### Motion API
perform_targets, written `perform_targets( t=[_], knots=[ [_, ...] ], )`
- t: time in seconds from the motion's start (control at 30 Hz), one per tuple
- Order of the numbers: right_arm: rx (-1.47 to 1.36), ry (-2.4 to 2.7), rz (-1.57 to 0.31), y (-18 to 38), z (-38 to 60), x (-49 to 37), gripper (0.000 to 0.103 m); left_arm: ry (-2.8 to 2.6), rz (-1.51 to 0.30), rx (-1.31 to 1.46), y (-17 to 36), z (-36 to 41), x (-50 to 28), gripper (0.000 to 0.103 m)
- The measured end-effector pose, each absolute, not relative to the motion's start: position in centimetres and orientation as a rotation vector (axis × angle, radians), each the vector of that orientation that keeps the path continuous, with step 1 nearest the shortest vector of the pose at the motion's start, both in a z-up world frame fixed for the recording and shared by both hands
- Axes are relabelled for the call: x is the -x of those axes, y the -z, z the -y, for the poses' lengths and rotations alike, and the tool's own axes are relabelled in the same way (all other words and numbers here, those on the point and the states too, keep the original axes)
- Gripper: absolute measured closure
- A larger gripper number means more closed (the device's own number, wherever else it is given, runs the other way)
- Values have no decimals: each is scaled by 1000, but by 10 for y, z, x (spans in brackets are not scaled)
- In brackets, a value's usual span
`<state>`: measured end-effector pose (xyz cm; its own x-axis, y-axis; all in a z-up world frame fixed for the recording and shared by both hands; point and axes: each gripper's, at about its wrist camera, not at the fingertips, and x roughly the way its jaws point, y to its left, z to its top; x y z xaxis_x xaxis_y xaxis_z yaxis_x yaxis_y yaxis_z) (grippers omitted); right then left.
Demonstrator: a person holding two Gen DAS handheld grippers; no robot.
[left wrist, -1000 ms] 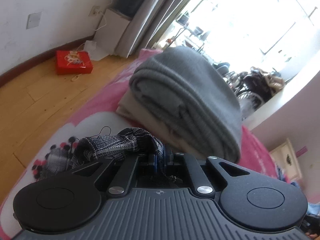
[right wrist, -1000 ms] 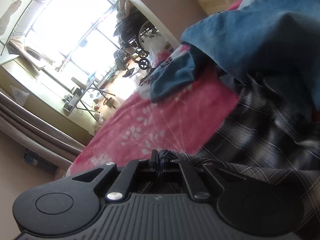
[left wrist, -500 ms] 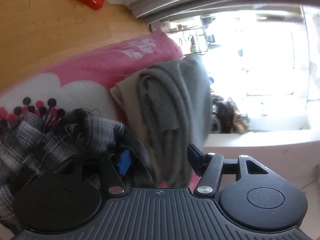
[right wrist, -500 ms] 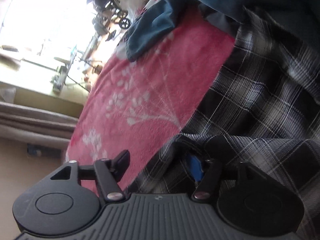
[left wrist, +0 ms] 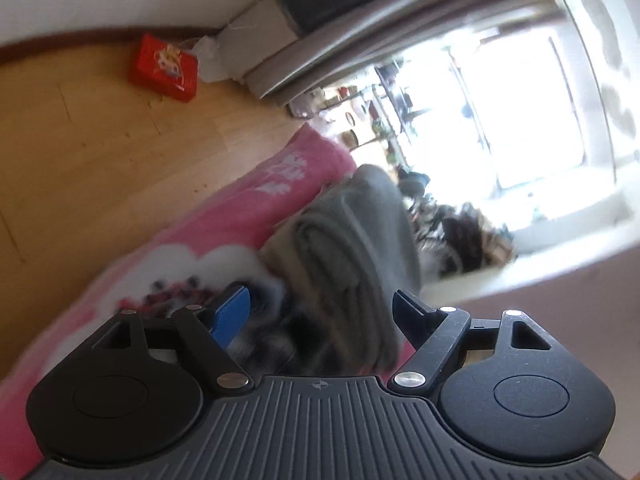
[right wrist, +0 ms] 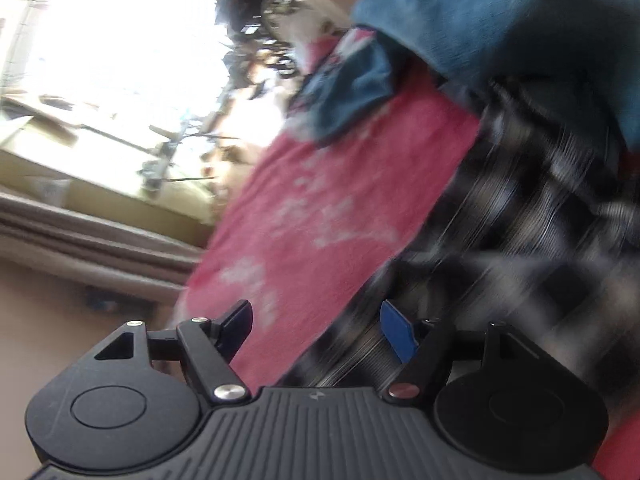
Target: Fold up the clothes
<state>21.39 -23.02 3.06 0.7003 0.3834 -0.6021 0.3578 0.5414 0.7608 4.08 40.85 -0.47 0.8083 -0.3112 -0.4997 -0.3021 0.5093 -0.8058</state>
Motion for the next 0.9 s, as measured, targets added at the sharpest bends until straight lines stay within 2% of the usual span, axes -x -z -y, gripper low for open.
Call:
perform_targets(
  t=[0.1, 0.2, 0.23, 0.47, 0.63, 0.73, 0.77, 0.8, 0.83, 0.9],
  knots=[
    [-1092, -123, -840, -34, 209, -179, 29, 10, -683, 966, 0, -395, -13, 20],
    [-1147, -218, -892, -25, 181, -142, 29, 47, -683, 947, 14, -375, 14, 9],
    [-1161, -236, -904, -21, 173, -130, 28, 53, -685, 947, 21, -369, 19, 8],
    [-1325, -251, -1049, 39, 134, -77, 28, 0, -764, 925, 65, -343, -4, 11],
    [-1398, -176, -1047, 65, 134, -67, 28, -45, -714, 924, 72, -343, -27, 19],
    [-1426, -138, -1019, 77, 138, -68, 28, -67, -682, 931, 73, -341, -42, 27],
    [-1446, -131, -1000, 81, 140, -70, 28, -83, -676, 931, 75, -340, -45, 36],
    [-1466, -124, -980, 85, 142, -72, 28, -102, -672, 929, 76, -338, -47, 51],
    [-1482, -116, -963, 89, 143, -75, 28, -125, -666, 933, 78, -337, -47, 57],
    [-1484, -107, -946, 92, 141, -82, 28, -172, -653, 969, 83, -340, -44, 79]
  ],
)
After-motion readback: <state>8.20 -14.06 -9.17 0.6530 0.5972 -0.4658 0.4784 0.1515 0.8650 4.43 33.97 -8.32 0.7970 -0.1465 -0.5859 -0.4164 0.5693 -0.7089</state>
